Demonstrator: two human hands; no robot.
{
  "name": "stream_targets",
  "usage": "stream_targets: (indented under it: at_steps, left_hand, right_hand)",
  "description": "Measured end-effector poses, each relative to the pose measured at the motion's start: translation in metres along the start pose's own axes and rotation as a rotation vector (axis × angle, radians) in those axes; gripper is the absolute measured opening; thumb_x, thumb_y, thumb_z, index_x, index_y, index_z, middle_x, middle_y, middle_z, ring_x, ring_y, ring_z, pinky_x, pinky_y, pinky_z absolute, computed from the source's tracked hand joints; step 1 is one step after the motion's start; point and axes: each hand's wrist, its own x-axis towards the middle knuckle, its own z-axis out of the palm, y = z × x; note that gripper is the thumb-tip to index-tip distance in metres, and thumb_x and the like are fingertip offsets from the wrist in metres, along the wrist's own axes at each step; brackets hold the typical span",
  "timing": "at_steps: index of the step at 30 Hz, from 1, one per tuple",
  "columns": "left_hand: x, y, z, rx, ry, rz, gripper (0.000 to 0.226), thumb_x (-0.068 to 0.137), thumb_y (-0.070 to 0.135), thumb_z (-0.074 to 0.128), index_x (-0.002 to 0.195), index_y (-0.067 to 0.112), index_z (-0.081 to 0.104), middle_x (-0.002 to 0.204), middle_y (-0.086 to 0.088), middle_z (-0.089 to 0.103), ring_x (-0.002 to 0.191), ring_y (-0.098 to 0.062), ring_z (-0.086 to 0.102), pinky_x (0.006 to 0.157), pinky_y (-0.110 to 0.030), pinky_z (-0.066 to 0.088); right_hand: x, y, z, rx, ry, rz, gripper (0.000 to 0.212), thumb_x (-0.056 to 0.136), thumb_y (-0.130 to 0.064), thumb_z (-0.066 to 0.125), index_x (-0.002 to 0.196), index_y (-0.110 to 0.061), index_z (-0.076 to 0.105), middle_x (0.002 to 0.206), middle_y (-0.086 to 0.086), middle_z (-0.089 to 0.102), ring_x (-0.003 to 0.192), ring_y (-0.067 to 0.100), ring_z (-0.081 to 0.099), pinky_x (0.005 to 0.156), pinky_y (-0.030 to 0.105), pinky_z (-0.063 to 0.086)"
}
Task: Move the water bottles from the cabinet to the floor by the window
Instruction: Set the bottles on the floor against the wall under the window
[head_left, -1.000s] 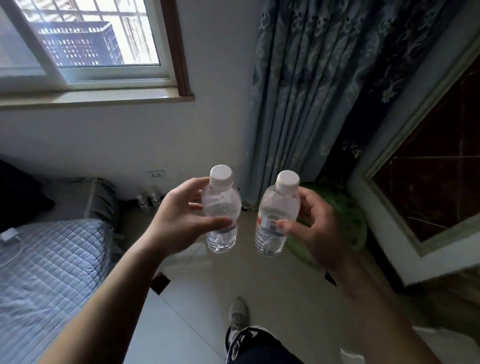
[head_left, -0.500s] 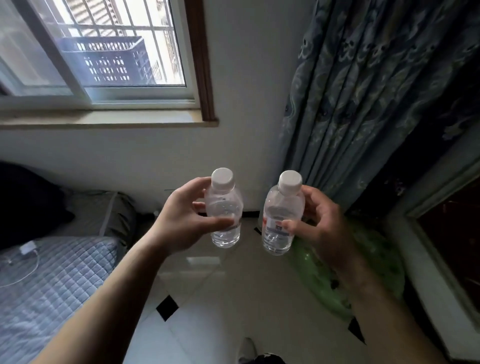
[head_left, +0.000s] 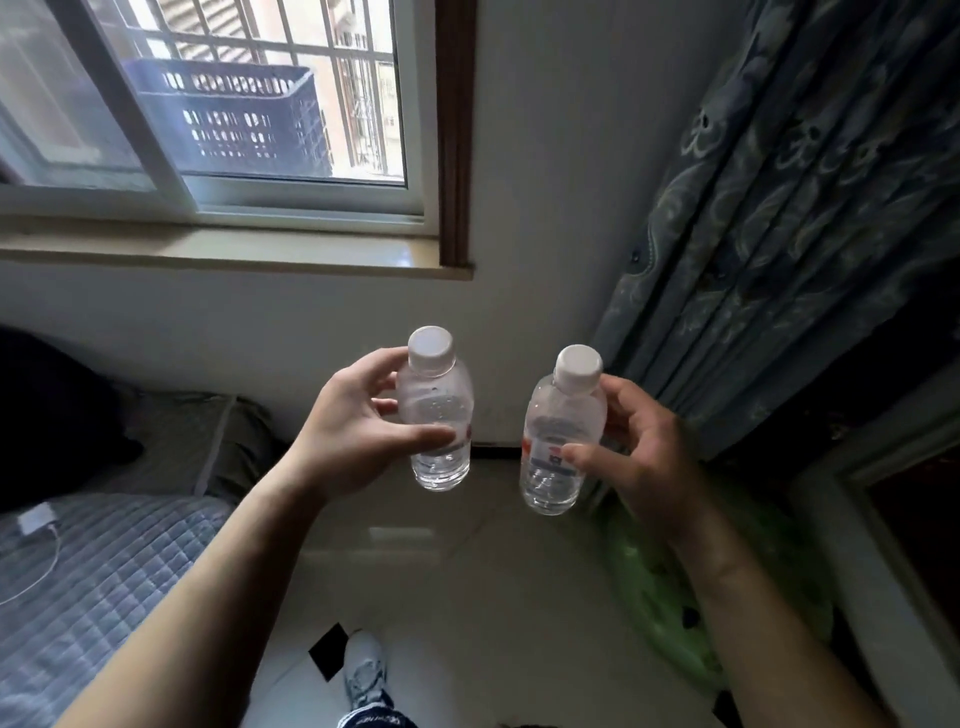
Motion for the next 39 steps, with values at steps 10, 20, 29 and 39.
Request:
stream_targets:
  at_steps: [10, 20, 29, 39]
  left_hand:
    - [0.084, -0.036, -0.110, -0.001, -0.047, 0.023, 0.068, 0.053, 0.031, 0.088, 0.116, 0.025, 0.065, 0.108, 0.000, 0.072, 0.099, -0.025, 0.068, 0.088, -0.047, 0.055]
    - [0.153, -0.072, -0.187, 0.034, -0.096, -0.007, 0.071, 0.051, 0.031, 0.088, 0.118, 0.023, 0.064, 0.108, 0.000, 0.072, 0.102, -0.021, 0.067, 0.092, -0.042, 0.053]
    - [0.203, -0.095, -0.200, 0.055, -0.086, -0.082, 0.066, 0.055, 0.022, 0.088, 0.116, 0.024, 0.064, 0.104, 0.003, 0.073, 0.097, -0.014, 0.069, 0.083, -0.026, 0.052]
    - [0.245, -0.112, -0.216, 0.099, 0.034, -0.153, 0.061, 0.056, 0.018, 0.088, 0.111, 0.028, 0.065, 0.104, 0.009, 0.072, 0.093, -0.011, 0.068, 0.084, -0.027, 0.050]
  right_hand:
    - [0.095, -0.015, 0.093, -0.013, 0.032, -0.002, 0.060, 0.060, -0.029, 0.079, 0.117, -0.028, 0.062, 0.108, 0.002, 0.073, 0.103, 0.022, 0.069, 0.093, 0.054, 0.052]
    - [0.176, -0.020, 0.167, -0.007, 0.053, 0.024, 0.062, 0.060, -0.029, 0.078, 0.119, -0.025, 0.061, 0.109, 0.003, 0.073, 0.103, 0.021, 0.069, 0.094, 0.052, 0.052]
    - [0.242, -0.012, 0.187, -0.010, -0.006, 0.046, 0.063, 0.059, -0.035, 0.078, 0.119, -0.026, 0.061, 0.111, -0.002, 0.072, 0.103, 0.020, 0.068, 0.093, 0.051, 0.052]
    - [0.322, -0.002, 0.197, -0.028, -0.152, 0.028, 0.061, 0.057, -0.037, 0.079, 0.115, -0.031, 0.062, 0.108, -0.010, 0.072, 0.102, 0.010, 0.068, 0.093, 0.041, 0.054]
